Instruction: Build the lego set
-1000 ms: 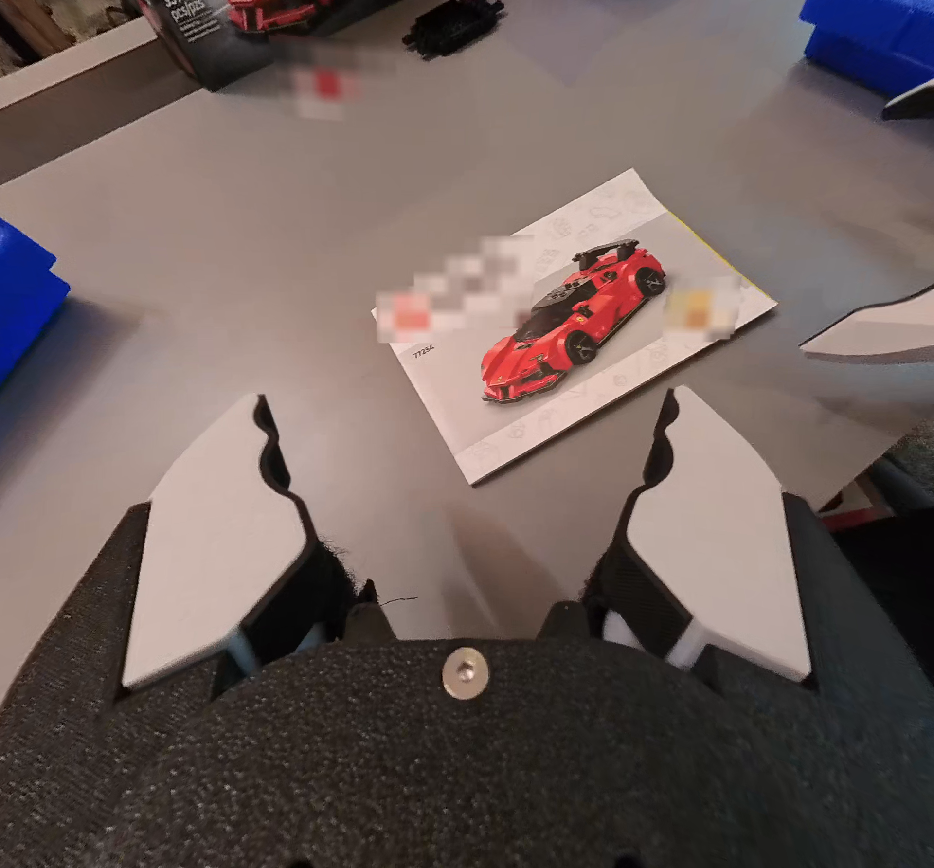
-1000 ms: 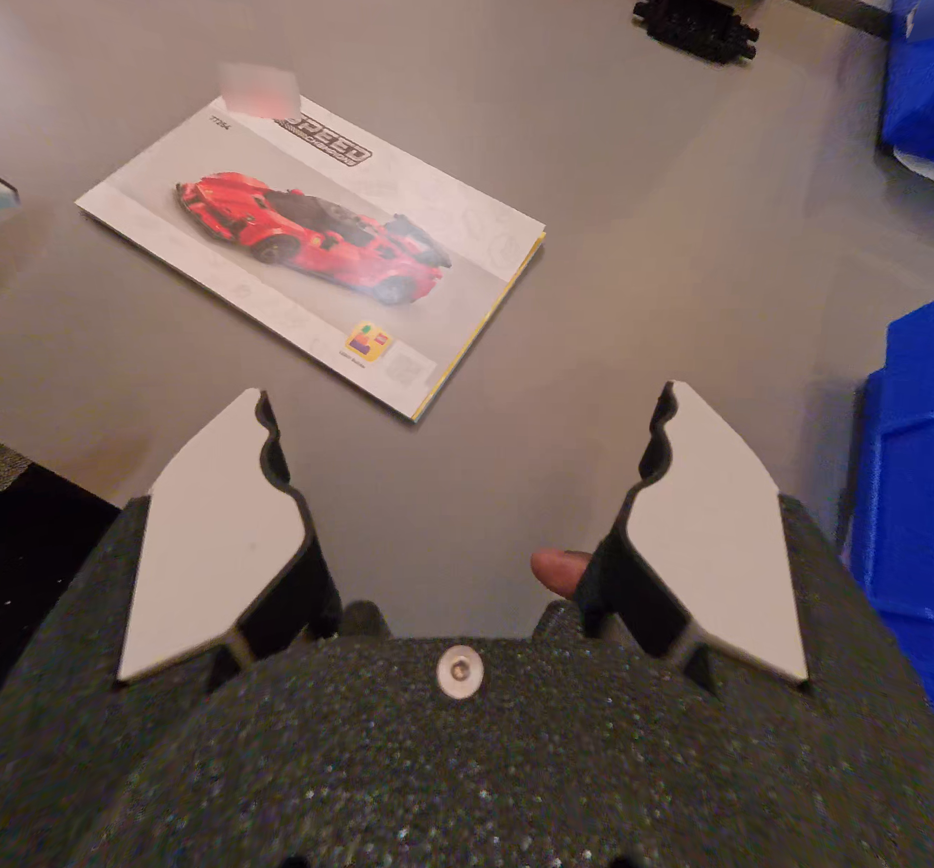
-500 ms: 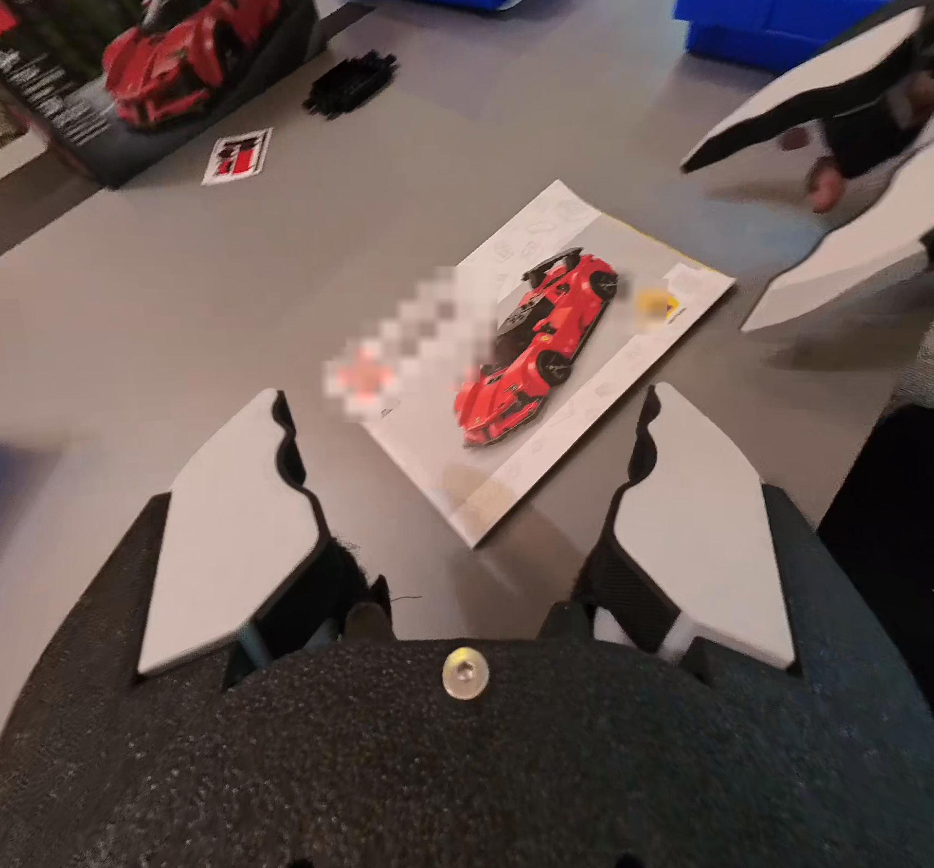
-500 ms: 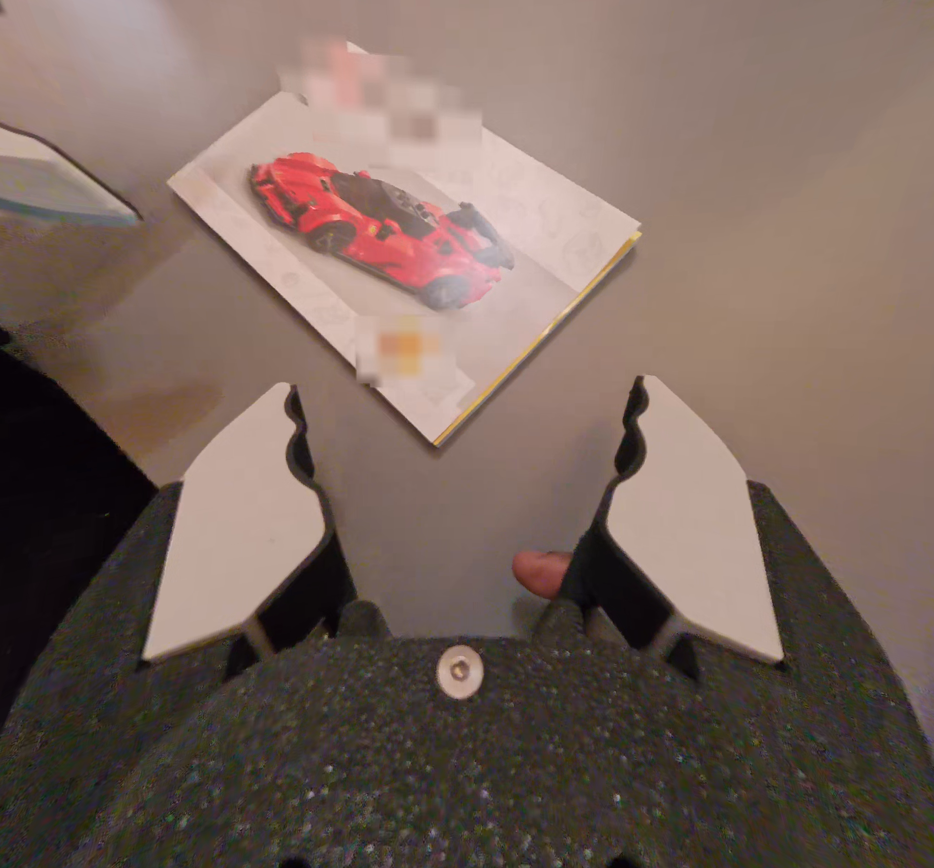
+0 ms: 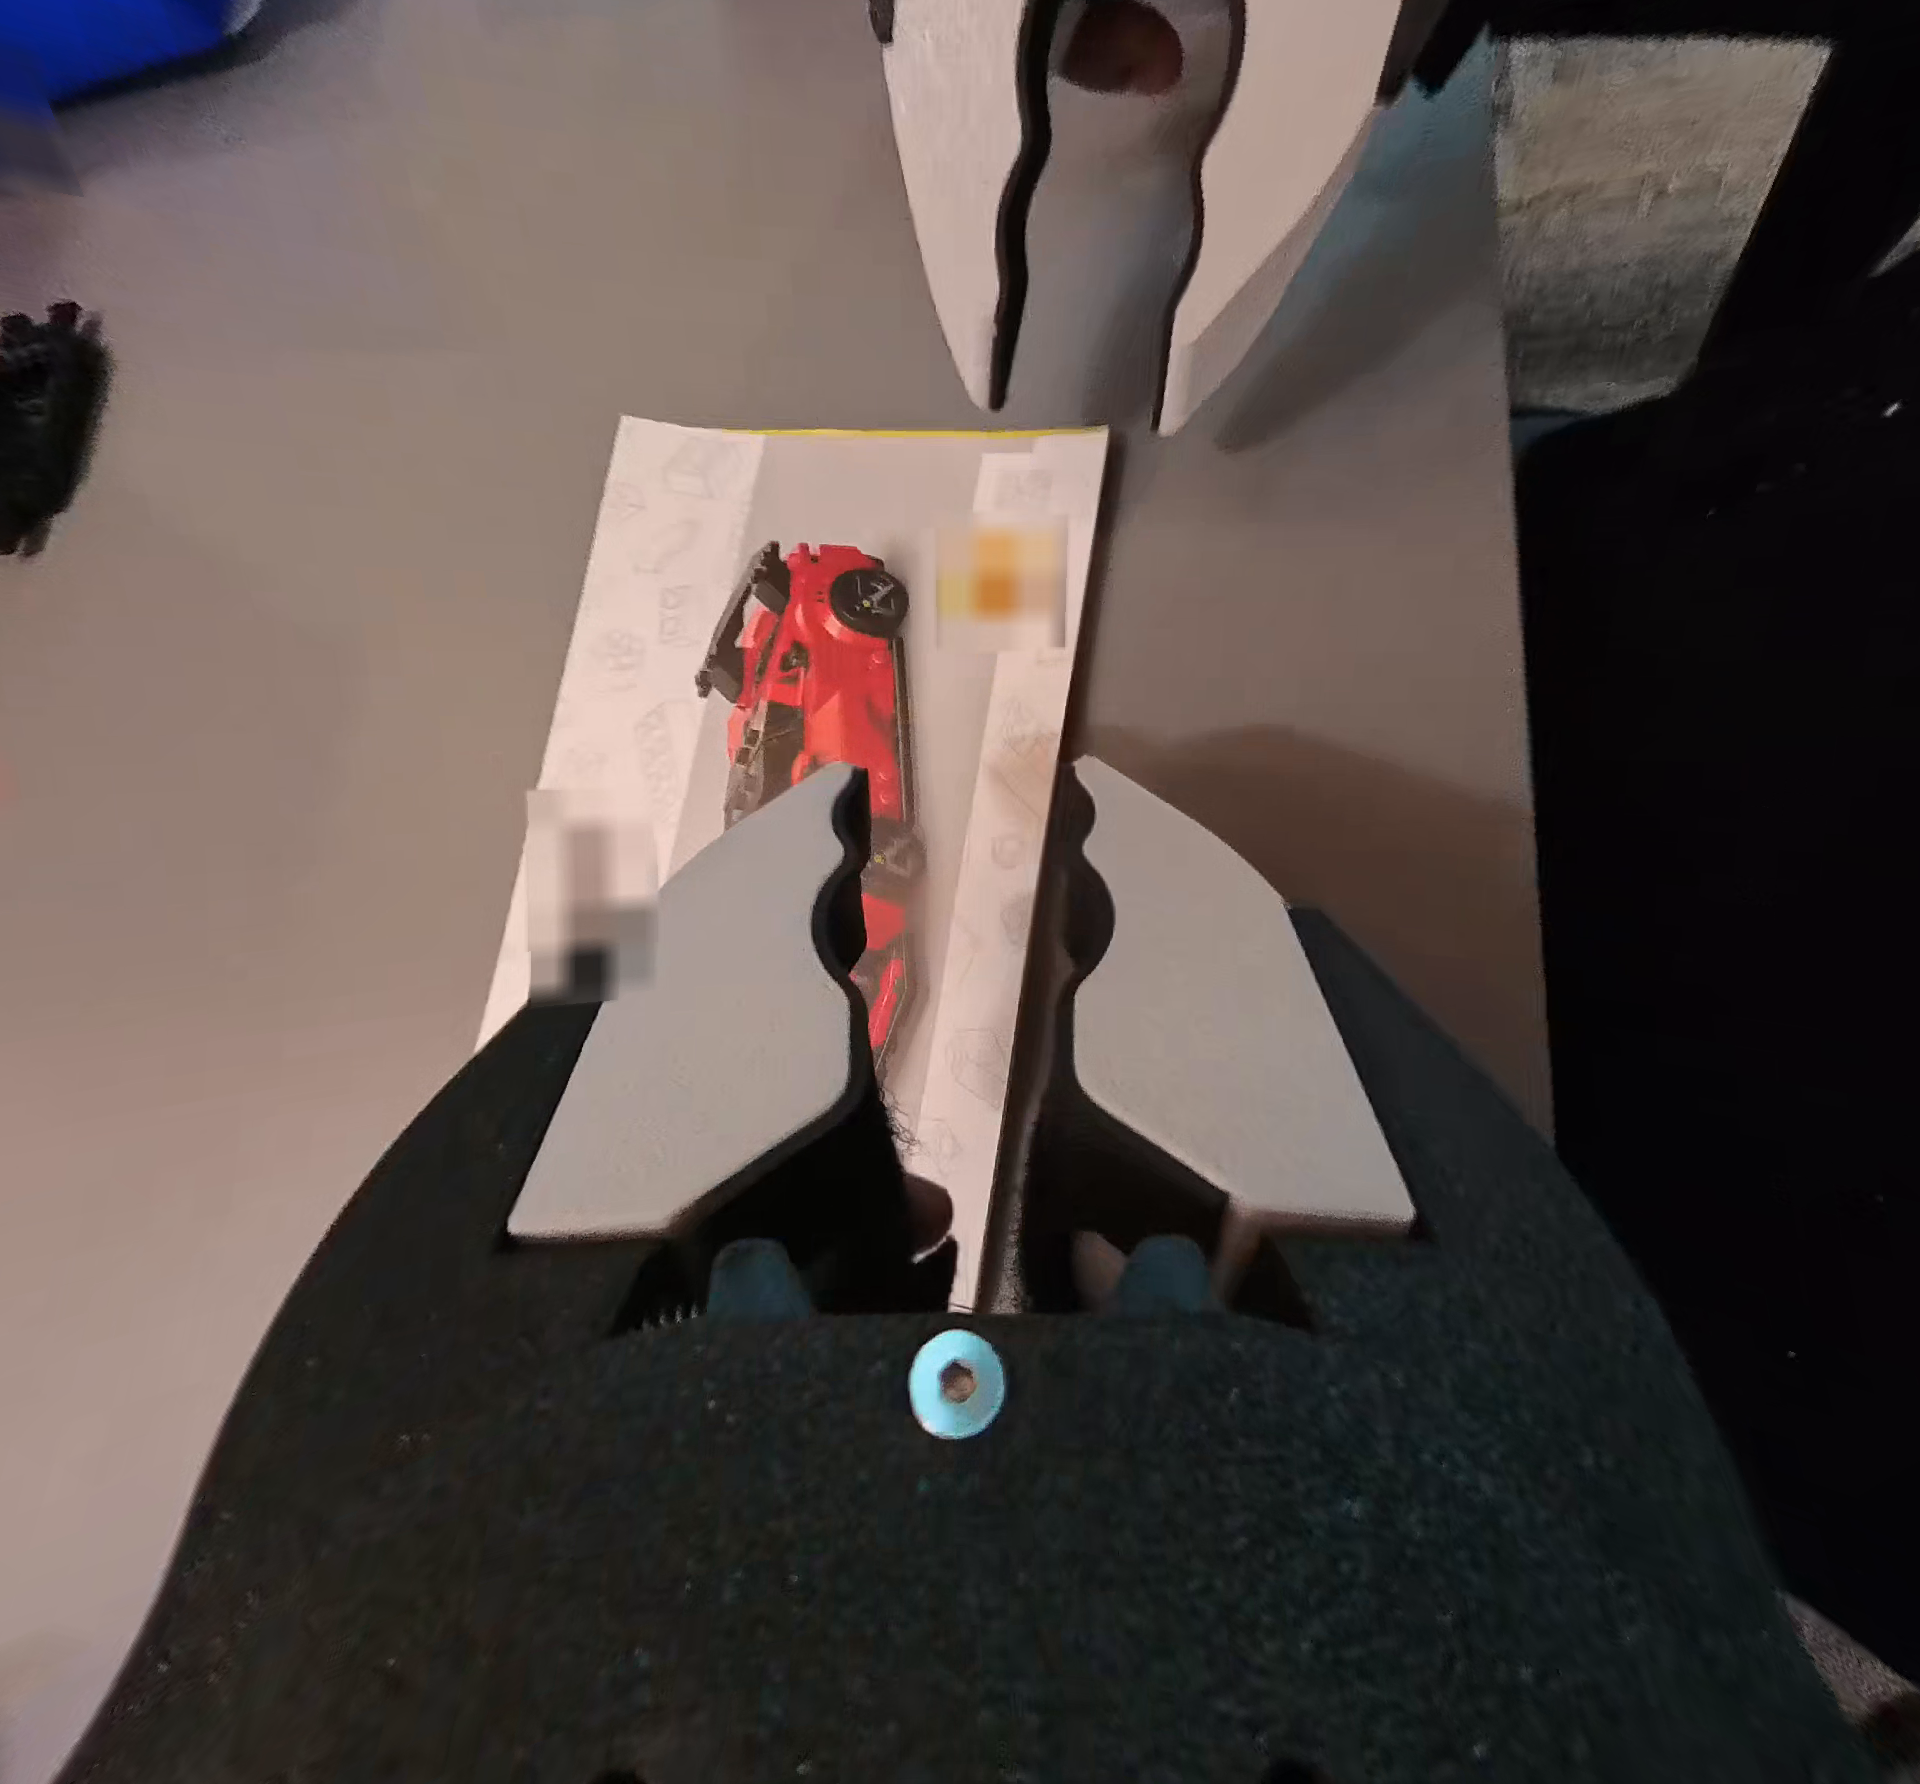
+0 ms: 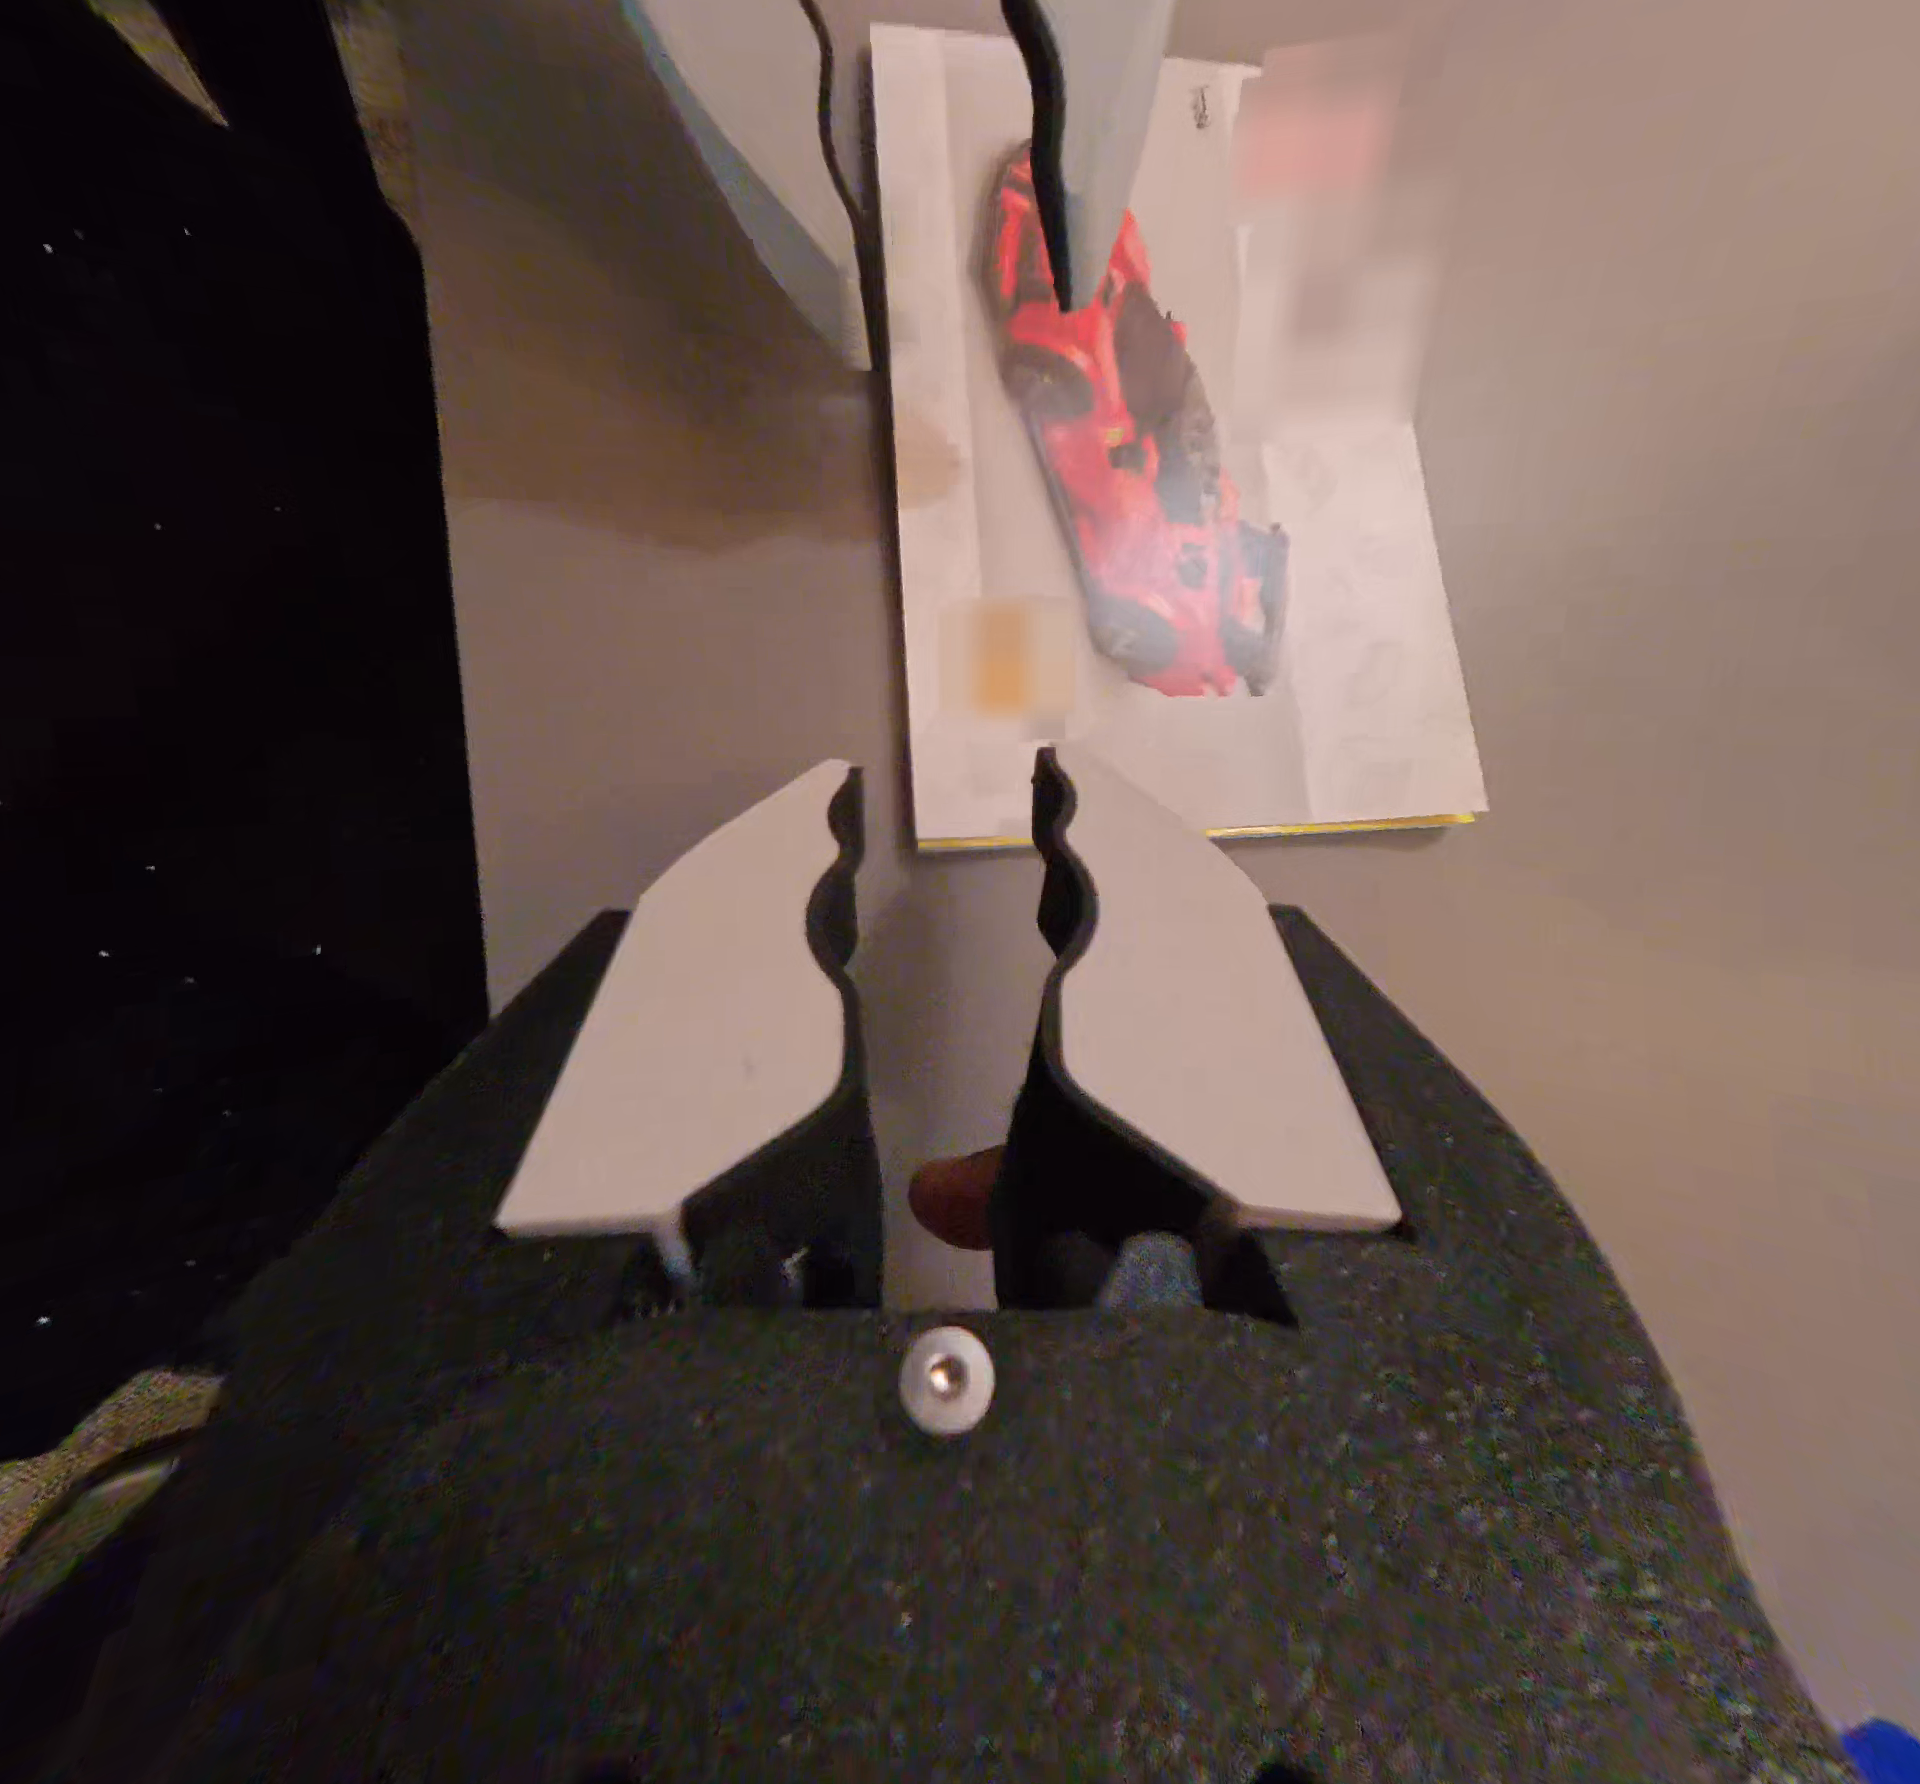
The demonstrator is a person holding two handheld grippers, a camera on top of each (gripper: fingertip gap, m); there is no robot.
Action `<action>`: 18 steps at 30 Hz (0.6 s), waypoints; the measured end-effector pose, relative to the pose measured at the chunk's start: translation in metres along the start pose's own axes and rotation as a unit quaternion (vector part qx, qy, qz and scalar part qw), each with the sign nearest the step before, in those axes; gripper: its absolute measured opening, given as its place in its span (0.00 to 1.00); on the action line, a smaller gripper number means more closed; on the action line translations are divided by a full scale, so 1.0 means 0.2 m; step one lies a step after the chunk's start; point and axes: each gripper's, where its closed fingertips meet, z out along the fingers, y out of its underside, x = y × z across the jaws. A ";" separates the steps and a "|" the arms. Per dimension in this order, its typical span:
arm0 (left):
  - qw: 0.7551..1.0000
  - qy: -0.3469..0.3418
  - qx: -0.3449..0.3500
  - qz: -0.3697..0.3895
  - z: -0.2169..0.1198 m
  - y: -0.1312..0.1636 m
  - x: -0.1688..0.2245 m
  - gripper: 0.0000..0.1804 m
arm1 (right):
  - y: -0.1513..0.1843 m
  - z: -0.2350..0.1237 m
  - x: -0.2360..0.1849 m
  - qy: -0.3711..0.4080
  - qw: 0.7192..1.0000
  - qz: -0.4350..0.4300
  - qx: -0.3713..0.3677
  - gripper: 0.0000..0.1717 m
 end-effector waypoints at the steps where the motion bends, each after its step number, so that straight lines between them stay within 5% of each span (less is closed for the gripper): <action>1: 1.000 0.002 -0.014 0.004 0.02 0.02 0.00 0.21 | 0.01 0.01 -0.01 -0.006 1.000 -0.008 -0.004 0.18; 8: 0.998 0.015 -0.066 0.014 0.08 0.11 0.00 0.24 | 0.06 0.06 0.01 0.002 0.999 -0.022 -0.024 0.14; 18: 0.999 0.023 -0.043 -0.002 0.08 0.10 -0.01 0.21 | 0.05 0.03 0.04 0.003 1.000 0.004 -0.010 0.06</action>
